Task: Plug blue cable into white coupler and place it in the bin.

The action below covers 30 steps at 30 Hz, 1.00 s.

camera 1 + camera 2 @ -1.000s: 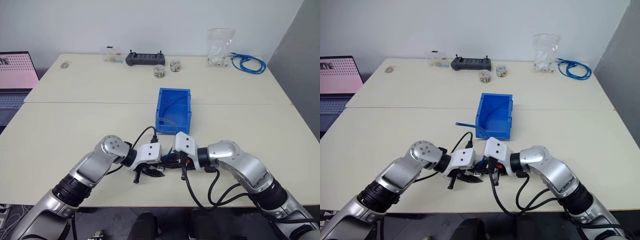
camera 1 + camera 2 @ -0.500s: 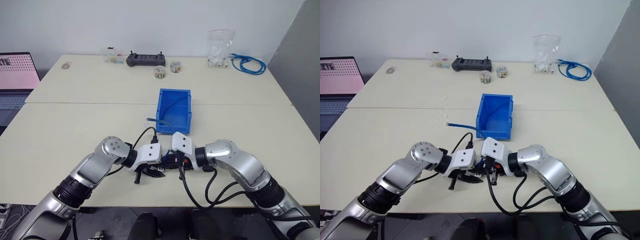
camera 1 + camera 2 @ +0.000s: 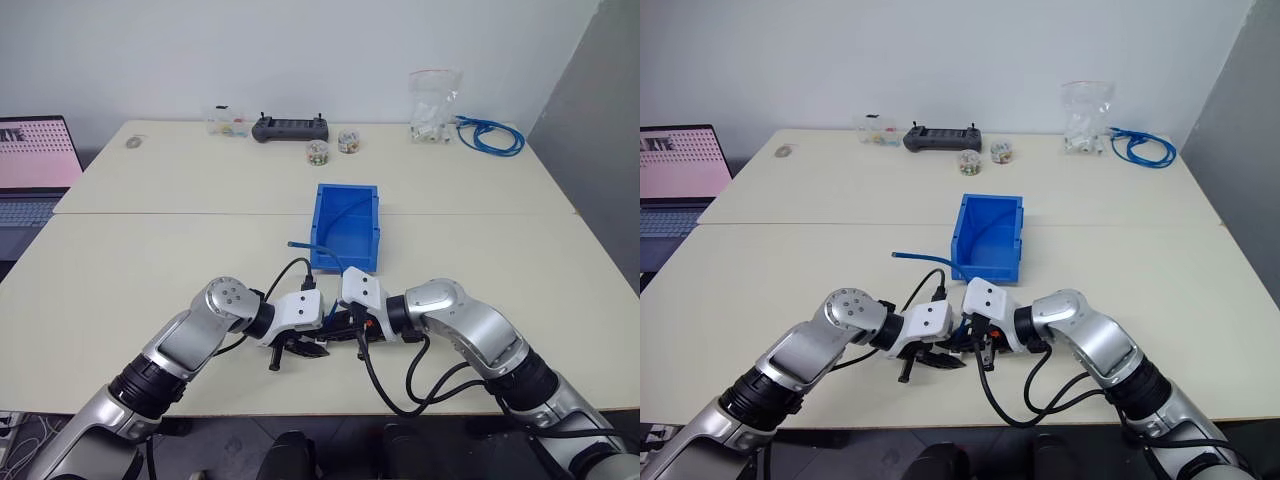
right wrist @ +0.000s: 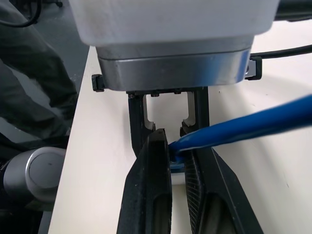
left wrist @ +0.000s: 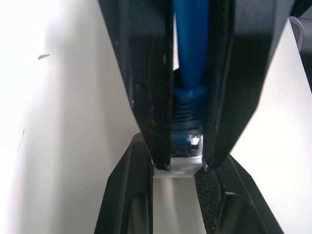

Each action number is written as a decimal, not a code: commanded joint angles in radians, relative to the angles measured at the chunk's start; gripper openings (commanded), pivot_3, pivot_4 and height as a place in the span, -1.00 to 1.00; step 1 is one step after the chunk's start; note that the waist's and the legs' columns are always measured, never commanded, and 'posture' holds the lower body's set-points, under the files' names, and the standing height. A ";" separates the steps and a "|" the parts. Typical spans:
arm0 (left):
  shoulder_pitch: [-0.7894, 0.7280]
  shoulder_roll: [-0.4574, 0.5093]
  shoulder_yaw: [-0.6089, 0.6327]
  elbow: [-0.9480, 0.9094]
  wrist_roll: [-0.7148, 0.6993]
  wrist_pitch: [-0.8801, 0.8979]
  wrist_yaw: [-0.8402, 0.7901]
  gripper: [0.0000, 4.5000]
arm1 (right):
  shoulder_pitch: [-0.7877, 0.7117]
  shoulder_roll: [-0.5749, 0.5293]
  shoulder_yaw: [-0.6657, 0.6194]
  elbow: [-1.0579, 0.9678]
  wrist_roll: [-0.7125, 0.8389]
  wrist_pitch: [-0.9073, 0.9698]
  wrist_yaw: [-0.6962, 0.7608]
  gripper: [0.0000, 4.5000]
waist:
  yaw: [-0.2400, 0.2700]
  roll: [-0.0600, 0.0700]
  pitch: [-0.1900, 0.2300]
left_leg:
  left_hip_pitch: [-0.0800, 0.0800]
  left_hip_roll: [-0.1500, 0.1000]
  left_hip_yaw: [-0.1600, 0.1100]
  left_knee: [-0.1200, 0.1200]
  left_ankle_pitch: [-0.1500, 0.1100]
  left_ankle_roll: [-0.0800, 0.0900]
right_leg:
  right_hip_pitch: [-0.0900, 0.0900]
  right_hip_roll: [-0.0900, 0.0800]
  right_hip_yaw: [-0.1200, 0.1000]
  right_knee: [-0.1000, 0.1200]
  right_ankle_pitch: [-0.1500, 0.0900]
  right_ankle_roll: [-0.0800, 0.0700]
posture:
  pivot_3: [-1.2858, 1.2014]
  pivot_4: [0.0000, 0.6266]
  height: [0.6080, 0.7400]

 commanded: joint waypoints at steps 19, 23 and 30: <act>0.244 0.086 0.562 -0.300 -0.389 0.270 0.176 0.94 | -0.173 0.072 -0.452 0.041 0.249 0.129 -0.135 -0.96 | -0.002 -0.001 0.007 | -0.019 0.000 -0.001 0.002 0.000 0.000 | -0.019 -0.001 -0.001 0.002 0.003 -0.005 | 0.03 -0.52 1.00; 0.200 0.068 0.532 -0.305 -0.389 0.283 0.230 0.94 | -0.332 0.102 -0.434 0.324 0.149 0.009 -0.168 -0.96 | -0.003 -0.001 0.007 | -0.017 0.001 0.000 0.001 0.000 0.000 | -0.017 0.000 -0.001 0.002 0.003 -0.005 | 0.03 -0.52 1.00; 0.091 0.053 0.469 -0.261 -0.366 0.282 0.269 0.94 | -0.583 0.093 -0.353 0.826 -0.044 -0.195 -0.124 -0.40 | -0.004 -0.001 0.008 | -0.024 0.000 0.004 0.001 0.000 0.000 | -0.026 0.000 0.002 0.003 0.004 -0.006 | 0.03 -0.52 1.00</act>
